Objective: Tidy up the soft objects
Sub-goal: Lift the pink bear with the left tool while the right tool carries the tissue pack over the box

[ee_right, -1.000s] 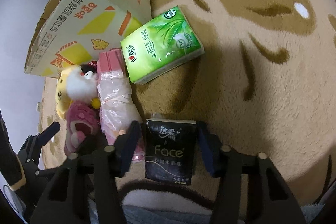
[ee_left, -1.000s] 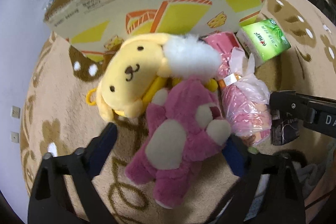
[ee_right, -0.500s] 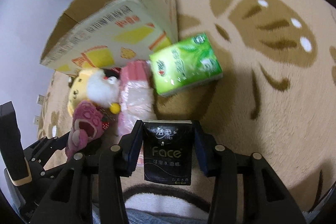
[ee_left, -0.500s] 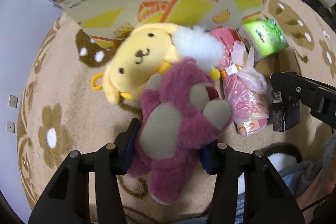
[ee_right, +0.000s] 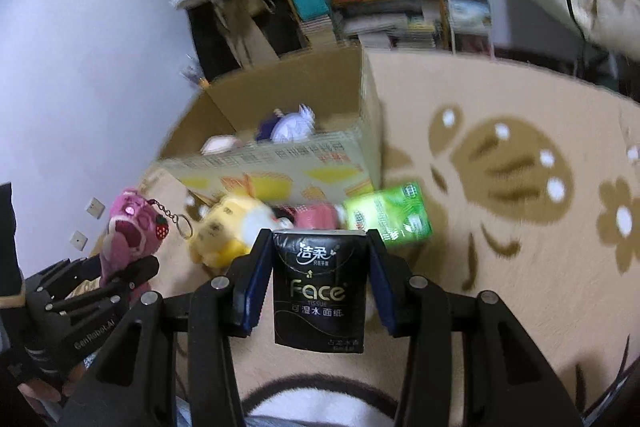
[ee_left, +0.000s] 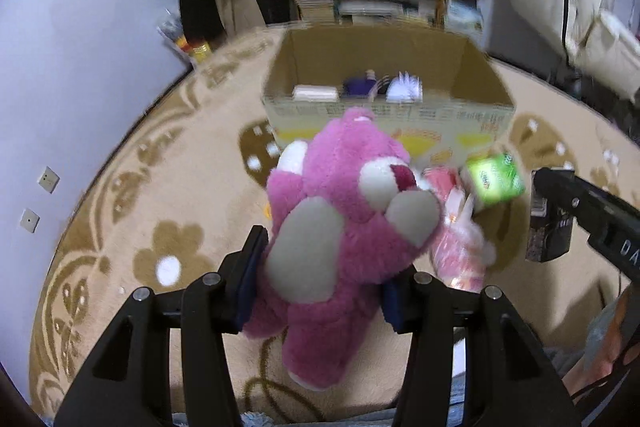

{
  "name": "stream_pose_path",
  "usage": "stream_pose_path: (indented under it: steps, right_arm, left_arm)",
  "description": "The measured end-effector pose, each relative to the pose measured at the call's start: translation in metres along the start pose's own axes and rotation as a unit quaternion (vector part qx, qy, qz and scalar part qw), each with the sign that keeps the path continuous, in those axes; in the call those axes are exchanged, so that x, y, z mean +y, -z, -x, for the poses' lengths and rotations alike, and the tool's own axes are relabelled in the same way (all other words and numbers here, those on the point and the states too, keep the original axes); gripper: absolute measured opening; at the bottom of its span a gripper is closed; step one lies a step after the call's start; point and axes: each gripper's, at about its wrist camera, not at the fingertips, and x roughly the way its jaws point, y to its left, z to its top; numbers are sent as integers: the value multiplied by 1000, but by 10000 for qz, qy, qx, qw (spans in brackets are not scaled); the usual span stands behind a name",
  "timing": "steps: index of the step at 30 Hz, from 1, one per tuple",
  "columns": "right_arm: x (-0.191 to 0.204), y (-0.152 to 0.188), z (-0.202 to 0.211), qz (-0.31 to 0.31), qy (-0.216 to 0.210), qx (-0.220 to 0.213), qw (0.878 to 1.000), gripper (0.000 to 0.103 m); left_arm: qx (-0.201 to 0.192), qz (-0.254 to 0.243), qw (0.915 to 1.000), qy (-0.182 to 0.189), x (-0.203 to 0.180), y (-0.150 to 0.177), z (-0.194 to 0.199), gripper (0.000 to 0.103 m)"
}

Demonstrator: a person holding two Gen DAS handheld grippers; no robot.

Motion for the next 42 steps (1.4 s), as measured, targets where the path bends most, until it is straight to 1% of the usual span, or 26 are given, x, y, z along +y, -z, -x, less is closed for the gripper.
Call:
stream_pose_path:
  steps: [2, 5, 11, 14, 18, 25, 30, 35, 42]
  right_arm:
    - [8, -3, 11, 166, 9, -323, 9993, 48]
    - [10, -8, 27, 236, -19, -637, 9977, 48]
    - [20, -26, 49, 465, 17, -1172, 9920, 48]
    - [27, -33, 57, 578, 6, -1355, 9891, 48]
    - [34, -41, 61, 699, 10, -1513, 9860, 48]
    - [40, -52, 58, 832, 30, -1626, 9832, 48]
    - [38, -64, 53, 750, -88, -1639, 9836, 48]
    - [36, -76, 49, 766, -88, -1745, 9816, 48]
    - [33, -88, 41, 793, -56, -1820, 9801, 48]
  left_arm:
    - [-298, 66, 9995, -25, 4, -3, 16, 49]
    - [-650, 129, 9977, -106, 6, -5, 34, 49]
    - [-1335, 32, 9908, -239, 5, -6, 62, 49]
    - [-1570, 54, 9873, -231, 5, -9, 71, 49]
    - [-1756, 81, 9842, -205, 6, -17, 79, 49]
    - [-2094, 96, 9772, -341, 11, -34, 85, 49]
    - [-2285, 58, 9730, -306, 14, -45, 84, 49]
    - [-2441, 3, 9691, -341, 14, -59, 81, 49]
    - [-2470, -106, 9684, -344, 12, -77, 73, 49]
